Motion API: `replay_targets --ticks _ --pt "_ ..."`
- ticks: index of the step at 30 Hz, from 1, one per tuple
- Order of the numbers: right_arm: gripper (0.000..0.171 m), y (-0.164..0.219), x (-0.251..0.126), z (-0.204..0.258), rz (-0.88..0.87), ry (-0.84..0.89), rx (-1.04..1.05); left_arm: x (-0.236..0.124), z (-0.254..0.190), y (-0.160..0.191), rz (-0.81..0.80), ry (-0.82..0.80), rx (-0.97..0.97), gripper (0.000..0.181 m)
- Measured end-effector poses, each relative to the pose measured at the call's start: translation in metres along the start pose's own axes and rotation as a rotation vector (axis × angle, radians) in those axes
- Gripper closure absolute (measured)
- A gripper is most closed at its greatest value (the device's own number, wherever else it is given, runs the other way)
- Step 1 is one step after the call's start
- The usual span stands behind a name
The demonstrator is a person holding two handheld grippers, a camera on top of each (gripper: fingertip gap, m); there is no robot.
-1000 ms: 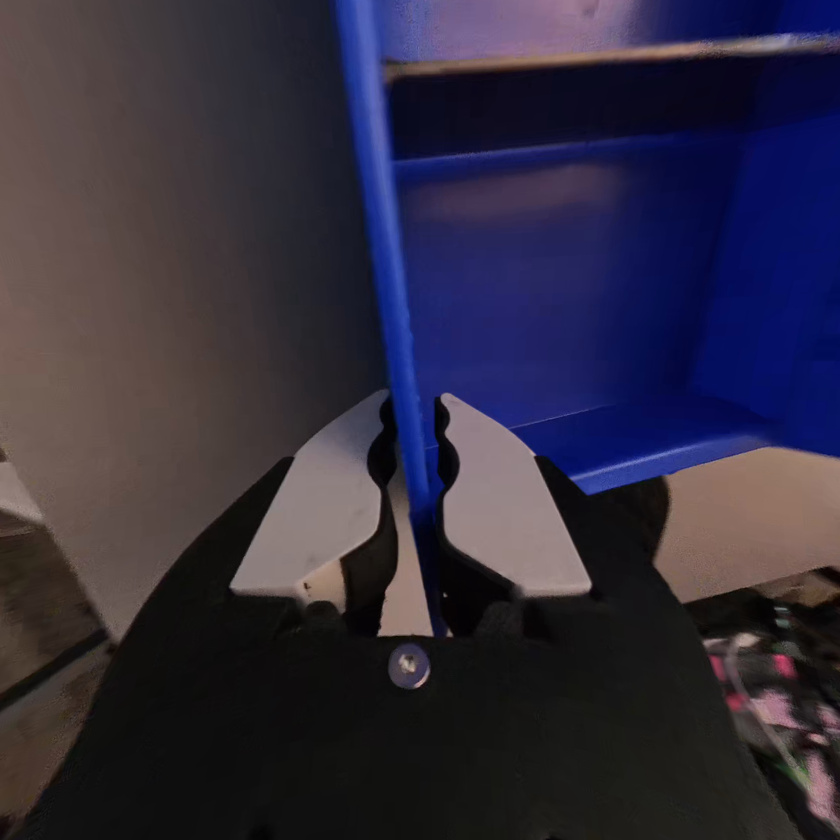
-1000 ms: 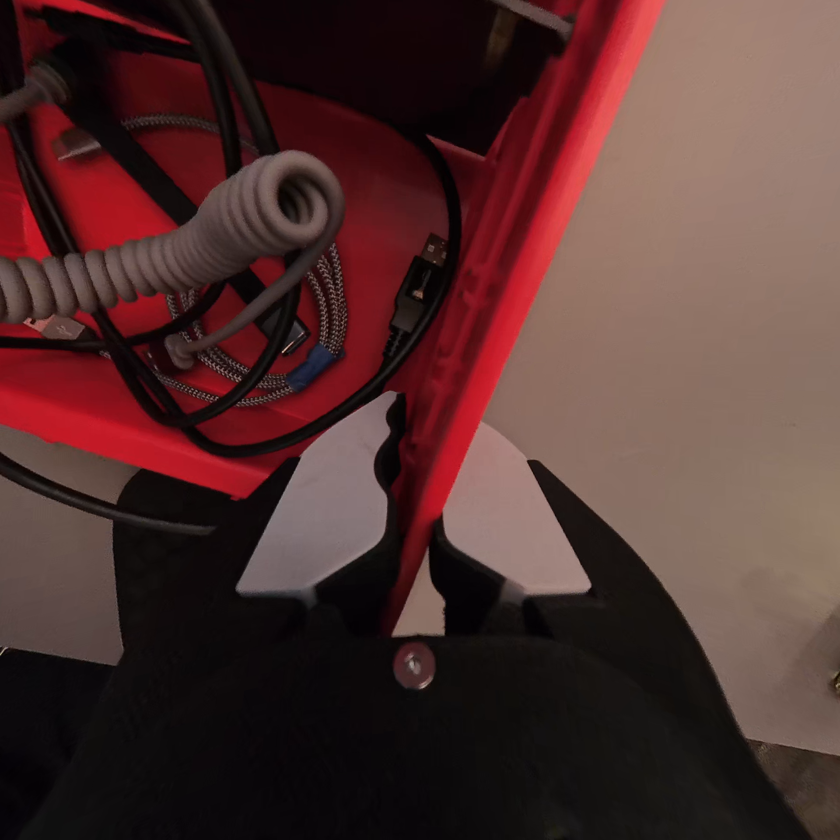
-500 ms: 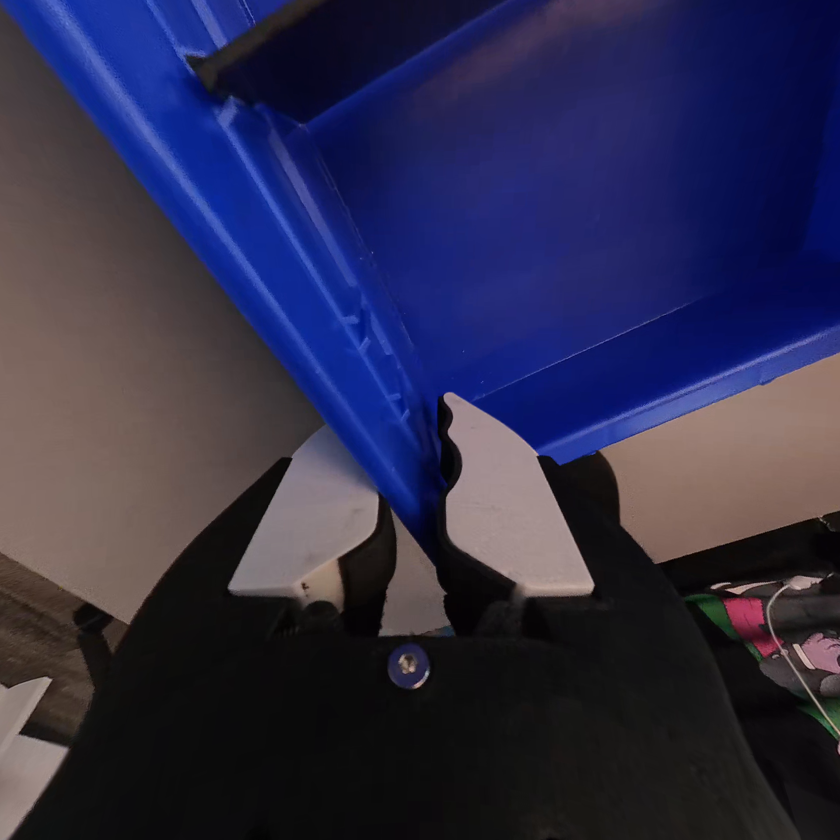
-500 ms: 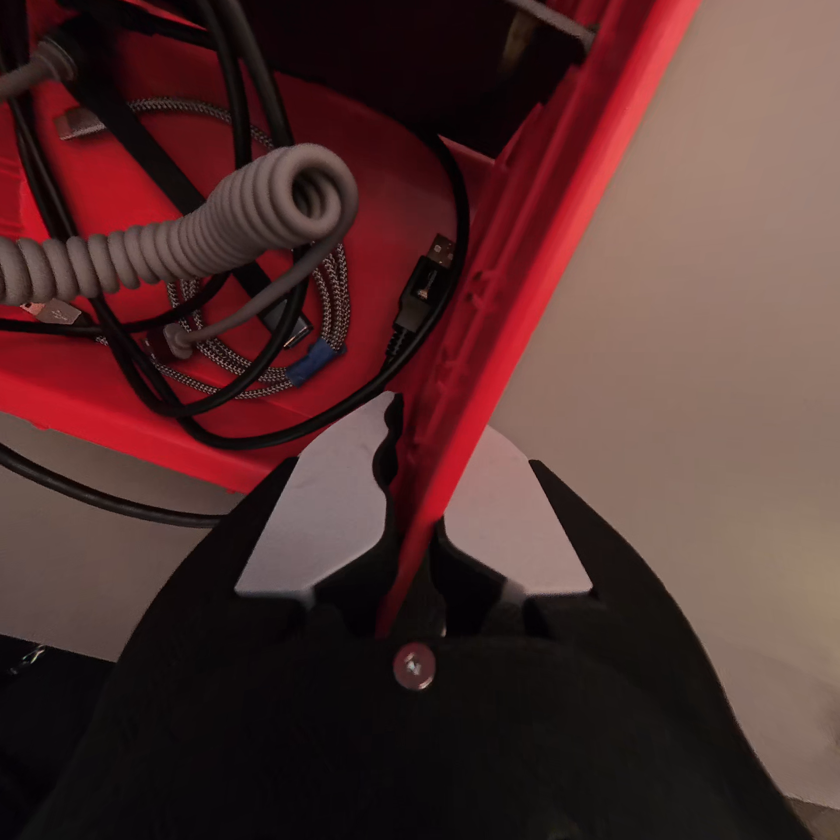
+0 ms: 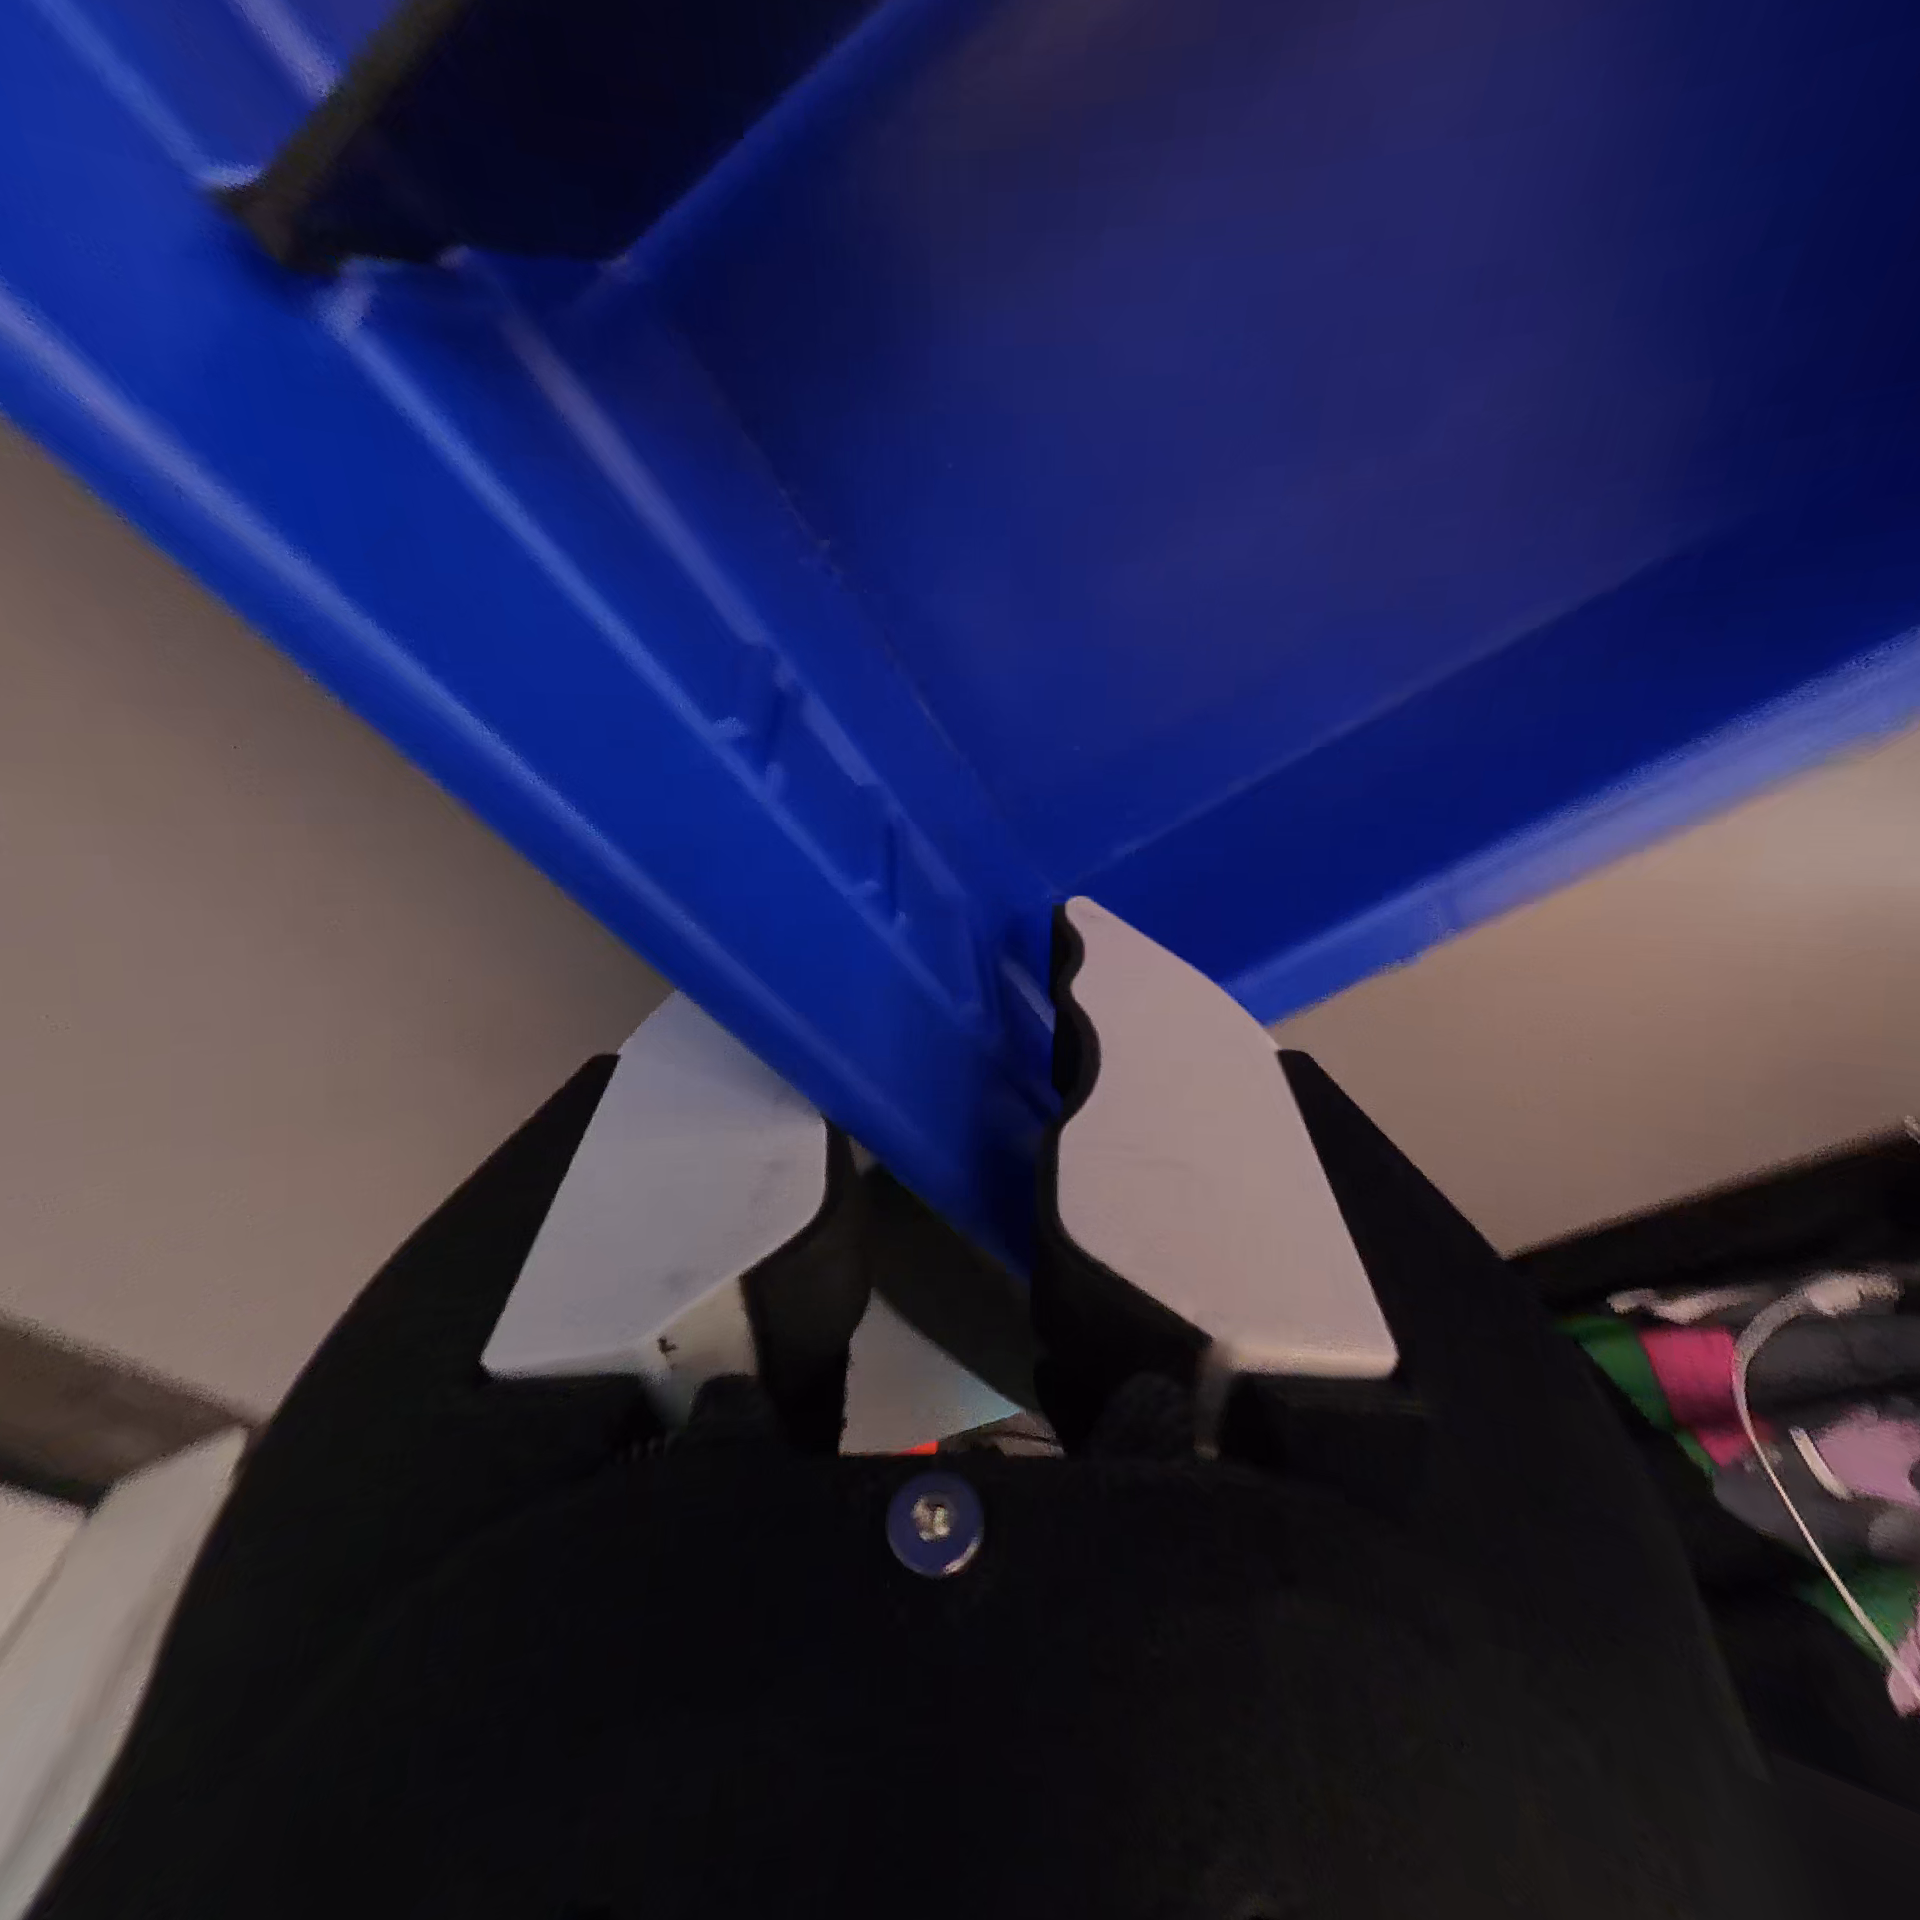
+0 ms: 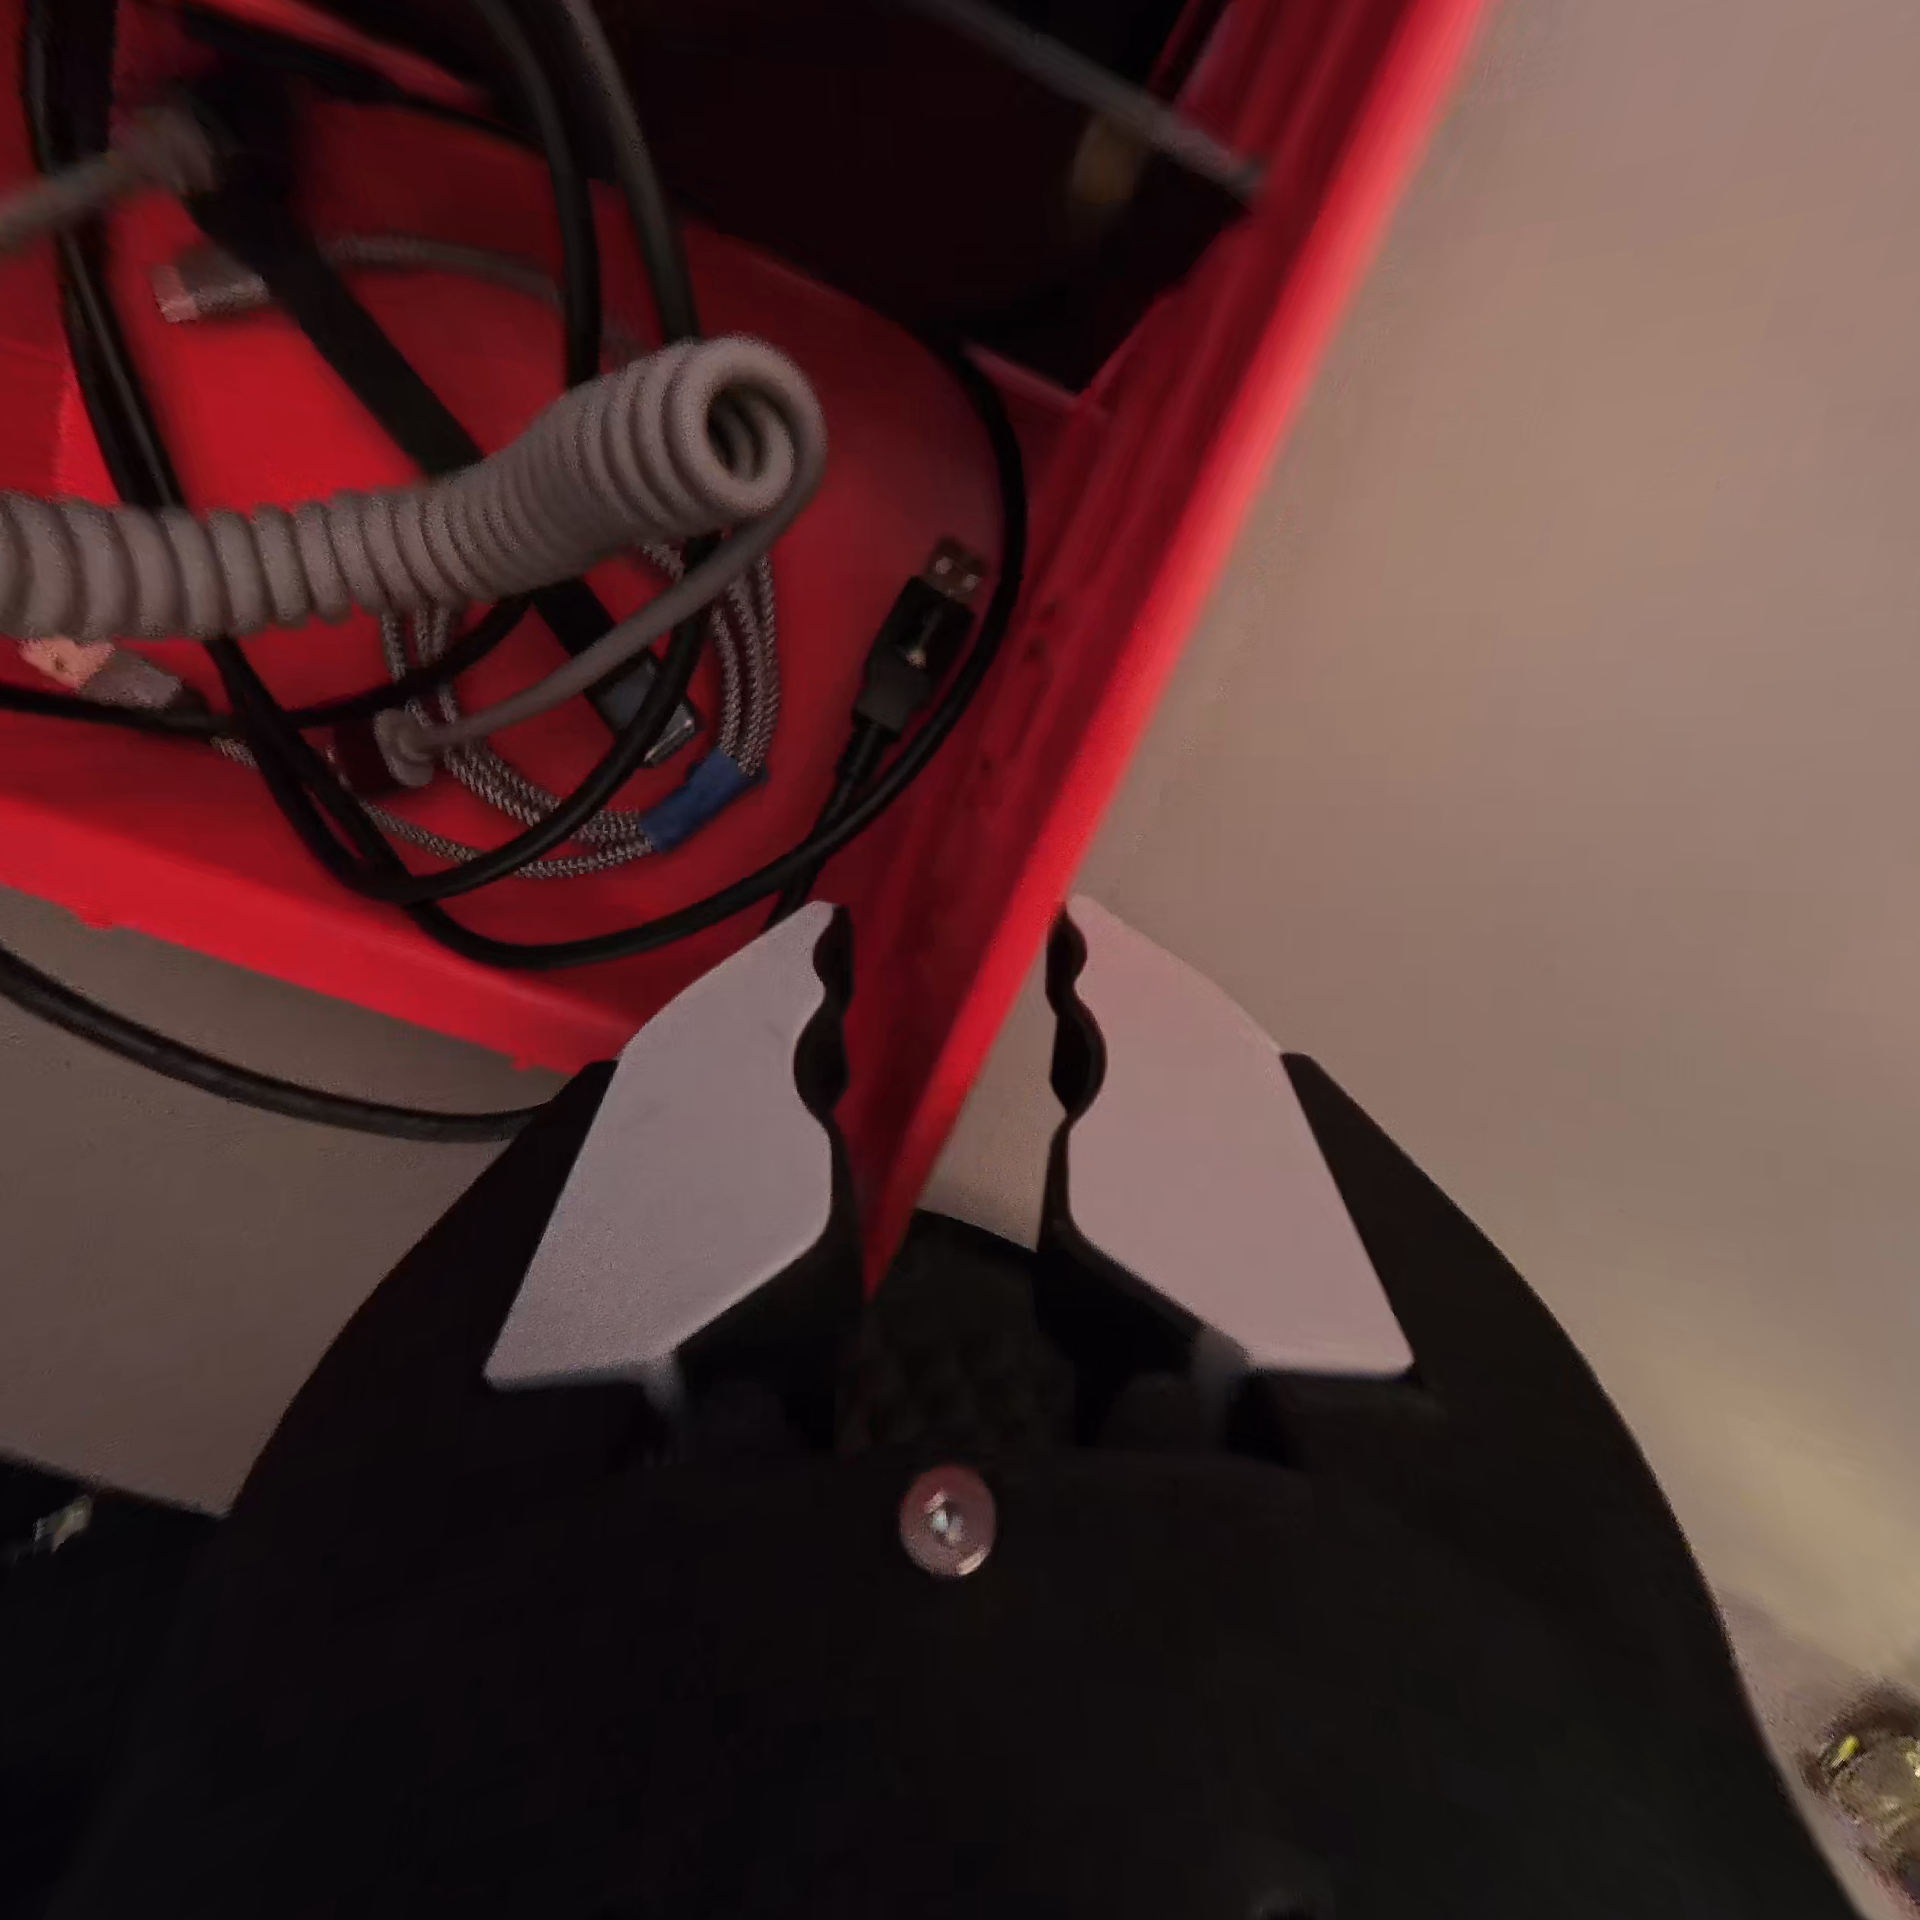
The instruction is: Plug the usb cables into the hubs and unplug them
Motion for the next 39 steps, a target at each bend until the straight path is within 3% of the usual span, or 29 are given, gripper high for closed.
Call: replay_targets --ticks 2,4,6,8,11,14,17,19,22,24,28,32,37,38,39 --pt "0.134 -0.002 -0.032 0.002 -0.158 0.082 0.059 -0.007 -0.004 -0.003 -0.034 0.025 0.027 0.147" --pt "0.134 -0.013 -0.075 0.019 -0.454 0.156 0.058 -0.02 -0.005 -0.002 -0.092 0.004 0.027 0.149" --pt "0.135 -0.033 -0.11 0.061 -0.785 0.027 -0.06 -0.036 -0.006 0.001 -0.157 -0.028 0.029 0.148" --pt "0.128 -0.054 -0.121 0.114 -0.981 -0.224 -0.196 -0.053 -0.007 0.009 -0.225 -0.071 0.029 0.148" --pt "0.117 -0.102 -0.094 0.173 -0.664 -0.455 -0.24 -0.08 -0.01 0.017 -0.361 -0.208 0.024 0.148" --pt "0.128 -0.148 -0.048 0.194 -0.404 -0.329 -0.217 -0.114 -0.019 0.01 -0.608 -0.402 -0.014 0.15" --pt "0.129 -0.174 -0.015 0.199 -0.237 -0.249 -0.149 -0.142 -0.038 -0.005 -0.9 -0.592 -0.005 0.133" --pt "0.116 -0.18 0.002 0.202 -0.113 -0.212 -0.135 -0.15 -0.048 -0.009 -0.998 -0.819 0.004 0.125" --pt "0.116 -0.186 0.021 0.2 -0.013 -0.165 -0.089 -0.153 -0.064 -0.015 -1.049 -1.075 0.061 0.121" --pt "0.124 -0.19 0.021 0.207 -0.025 -0.226 -0.064 -0.155 -0.073 -0.019 -1.098 -1.087 0.062 0.115" --pt "0.122 -0.193 0.033 0.213 0.037 -0.232 0.004 -0.166 -0.08 -0.016 -1.258 -1.108 0.057 0.114" --pt "0.122 -0.187 0.055 0.217 0.11 -0.258 0.087 -0.175 -0.078 -0.007 -1.394 -0.996 -0.014 0.115" --pt "0.131 -0.19 0.068 0.214 0.129 -0.209 0.108 -0.179 -0.077 -0.001 -1.445 -0.923 -0.043 0.113" --pt "0.135 -0.189 0.072 0.214 0.155 -0.216 0.112 -0.178 -0.078 -0.001 -1.443 -0.91 -0.04 0.113" --pt "0.152 -0.189 0.074 0.212 0.172 -0.212 0.105 -0.178 -0.08 -0.001 -1.44 -0.885 -0.031 0.113"
Point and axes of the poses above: each gripper's, where its closed fingertips meet, x out along the fingers, y out of its underside, z = x × y across the jaws, the point moved 9 cm from there along -x, back along the fingers, and after that the axes turned 1 degree about x, right-handed, at the moved point
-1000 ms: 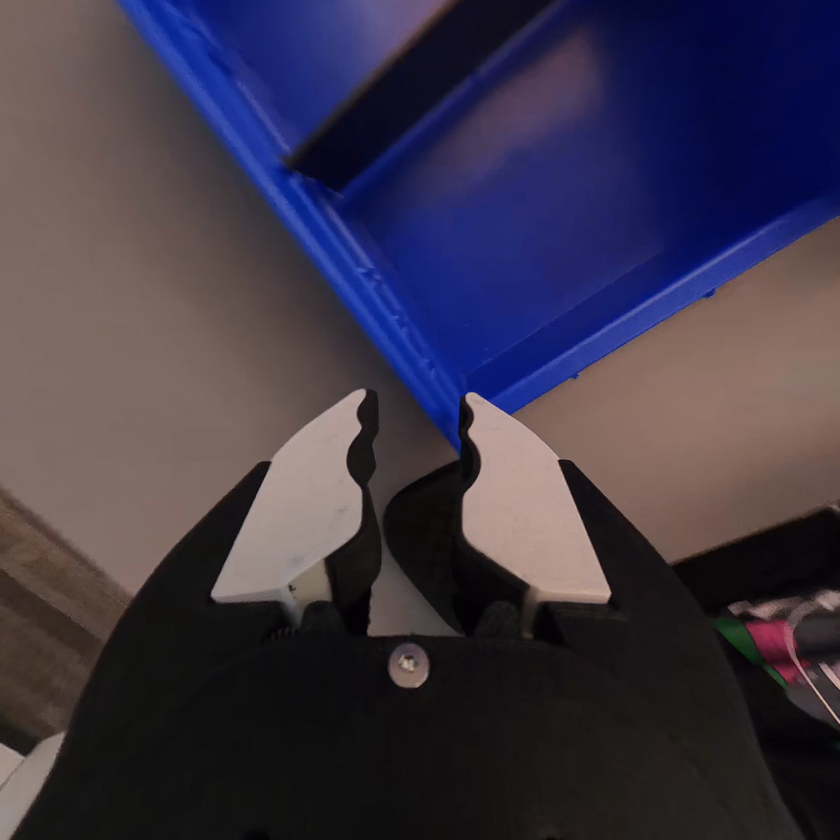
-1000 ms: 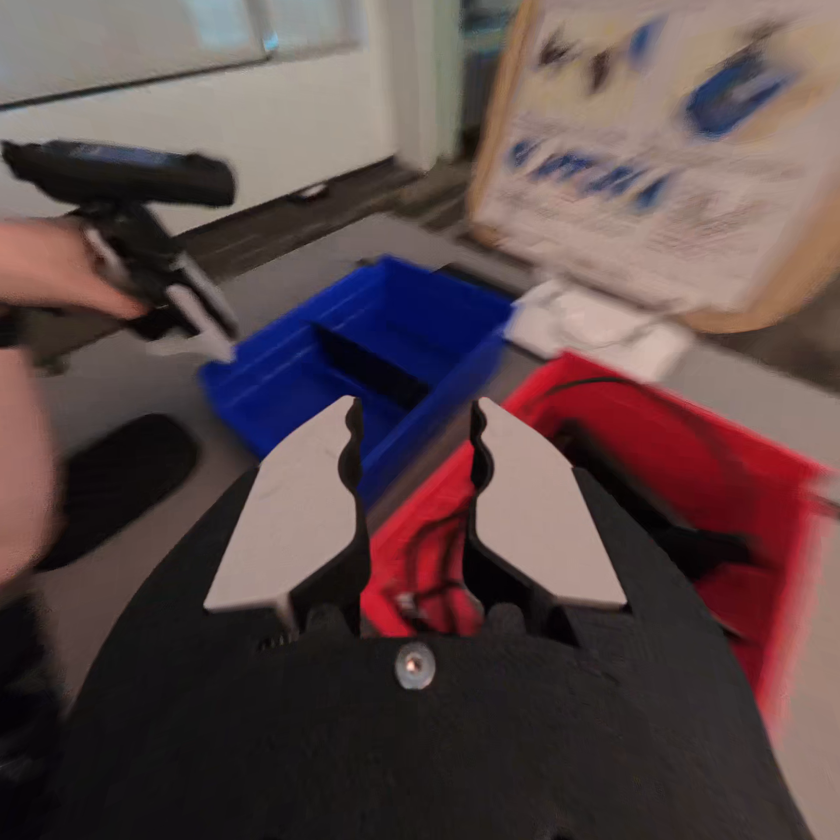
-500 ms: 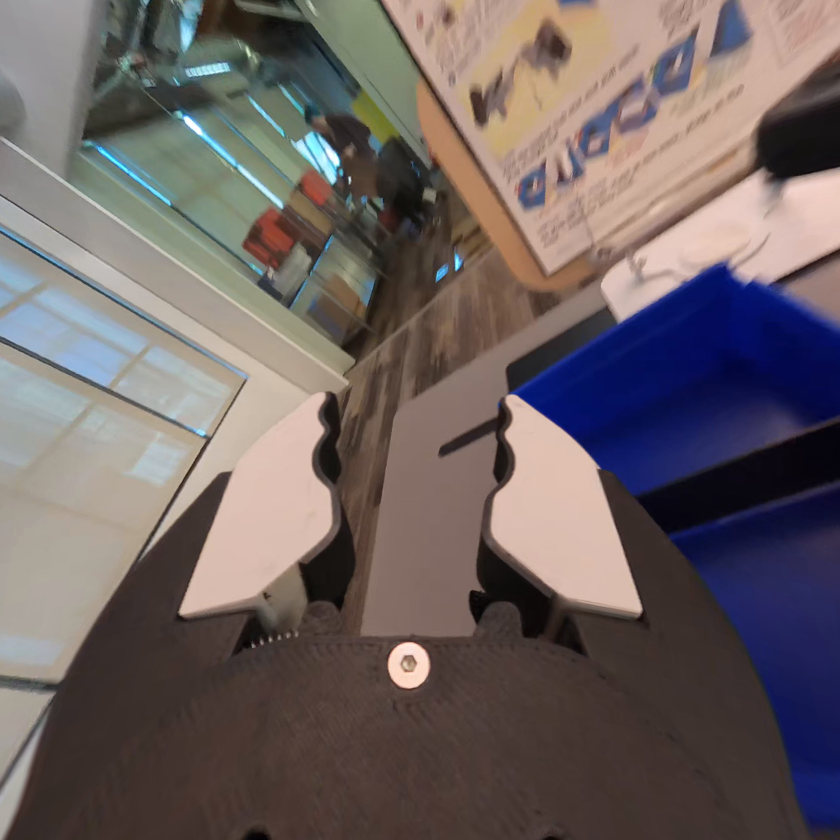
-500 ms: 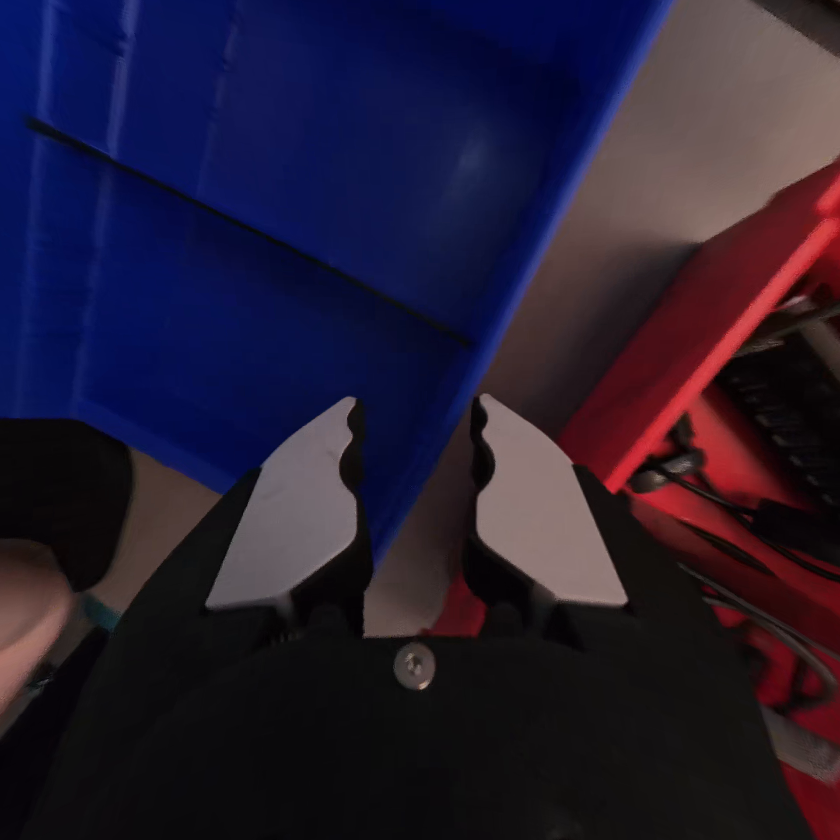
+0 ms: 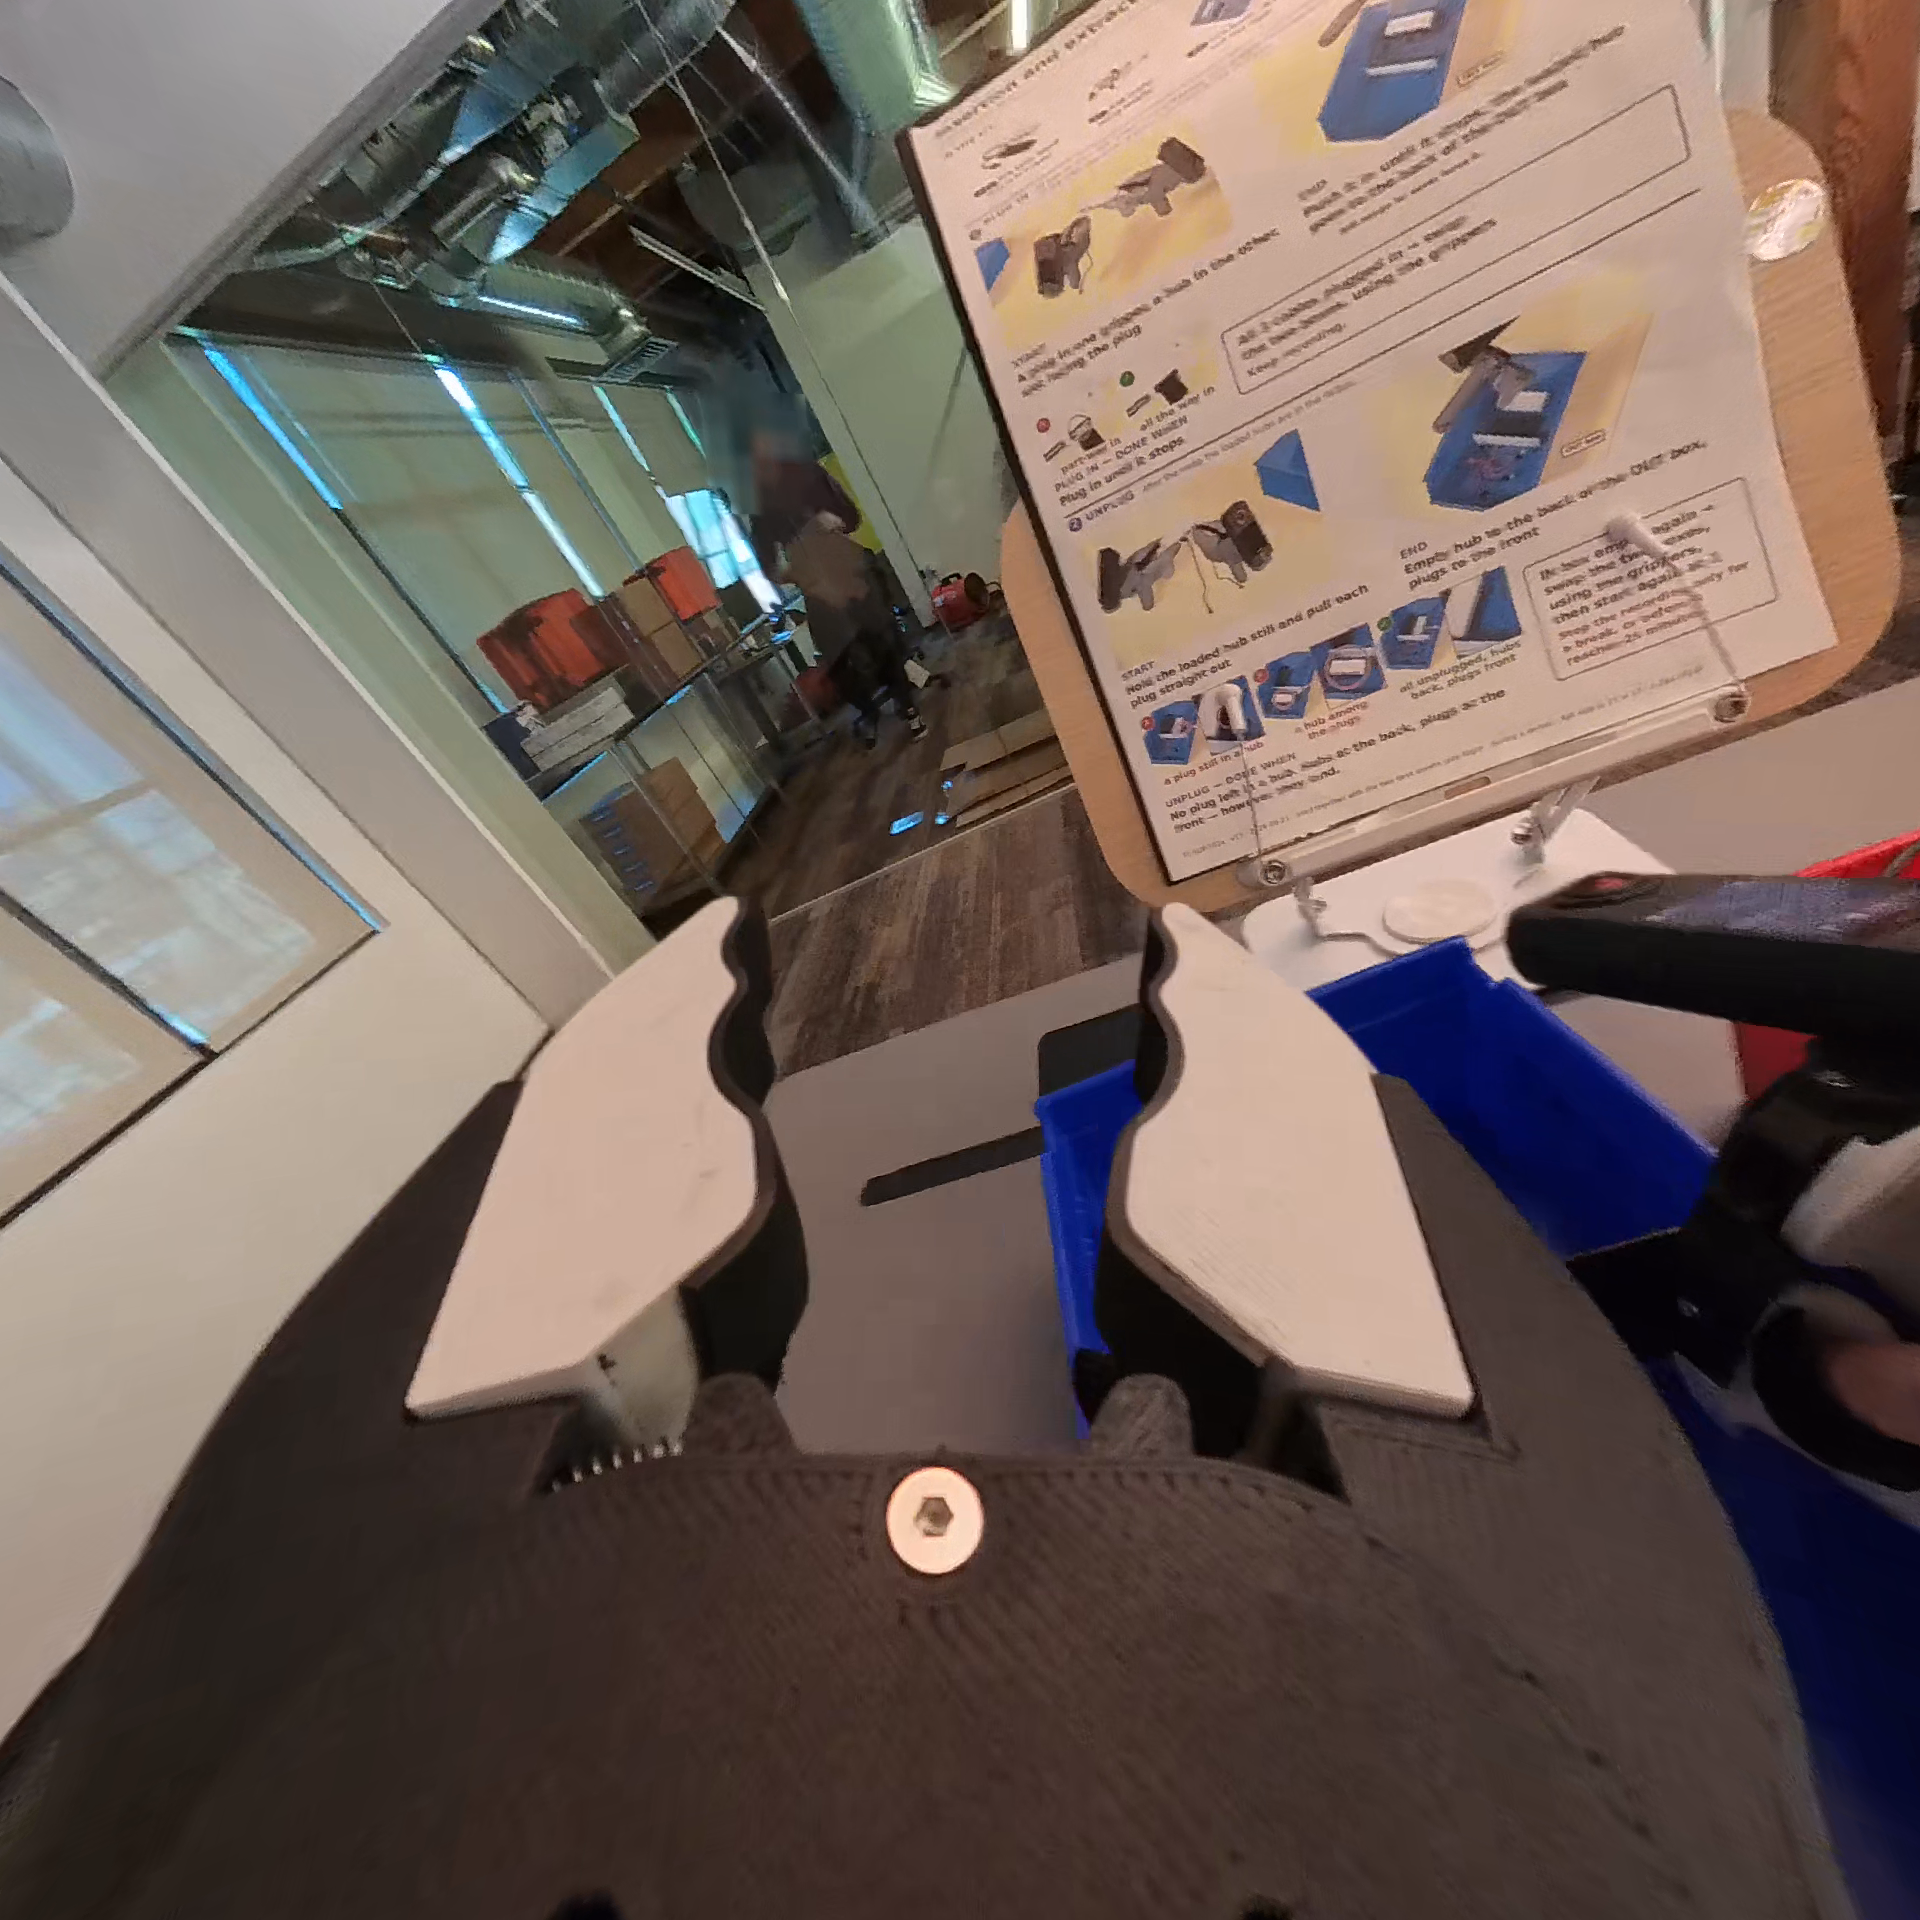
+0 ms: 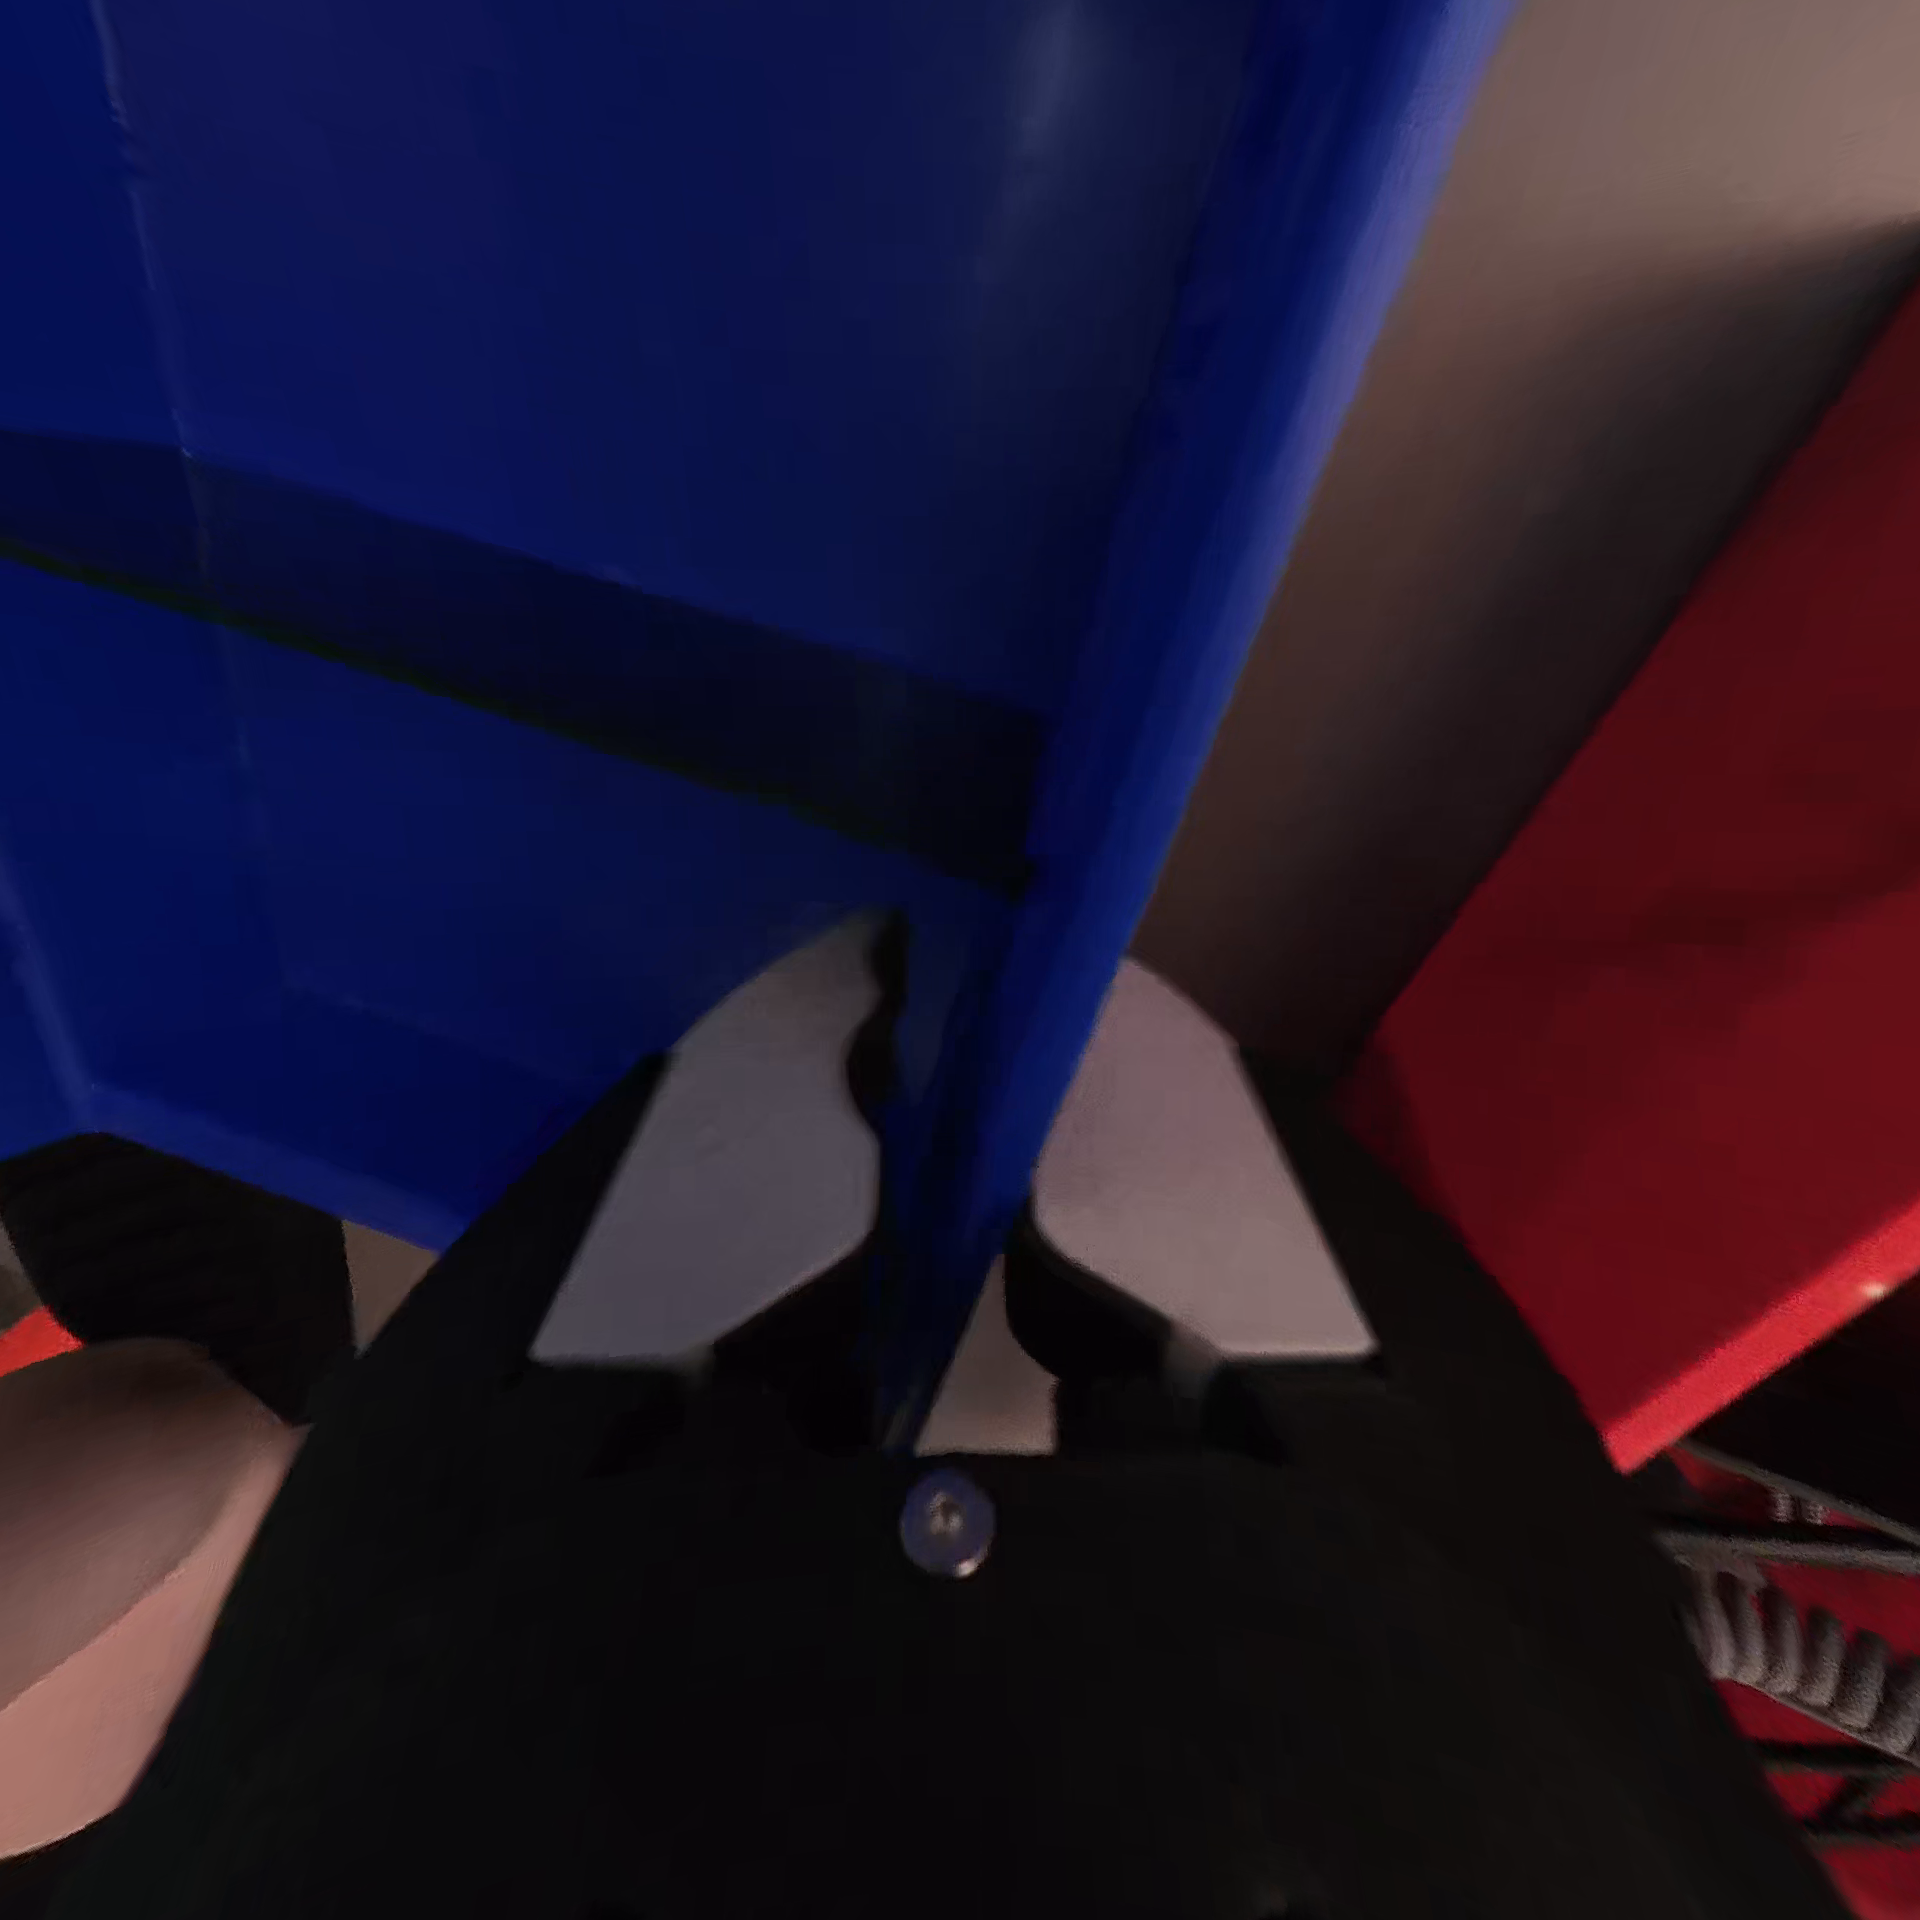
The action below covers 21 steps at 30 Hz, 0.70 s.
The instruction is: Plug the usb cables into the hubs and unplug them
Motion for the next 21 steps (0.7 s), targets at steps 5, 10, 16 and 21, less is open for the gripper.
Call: replay_targets --ticks 5,10,16,21 --pt "0.162 -0.005 -0.003 -0.004 0.032 0.003 -0.002 -0.019 -0.004 -0.014 0.024 0.126 -0.038 0.107" --pt "0.162 -0.01 -0.046 0.001 0.157 -0.177 -0.007 -0.08 0.015 -0.037 -0.02 0.182 -0.092 0.108" --pt "0.165 -0.015 -0.167 -0.049 -0.028 -0.291 -0.004 -0.156 0.066 -0.049 -0.29 0.318 -0.368 0.105" --pt "0.165 0.037 -0.252 -0.159 -0.121 -0.332 0.105 -0.133 0.038 -0.045 -0.171 0.608 -0.376 0.093"
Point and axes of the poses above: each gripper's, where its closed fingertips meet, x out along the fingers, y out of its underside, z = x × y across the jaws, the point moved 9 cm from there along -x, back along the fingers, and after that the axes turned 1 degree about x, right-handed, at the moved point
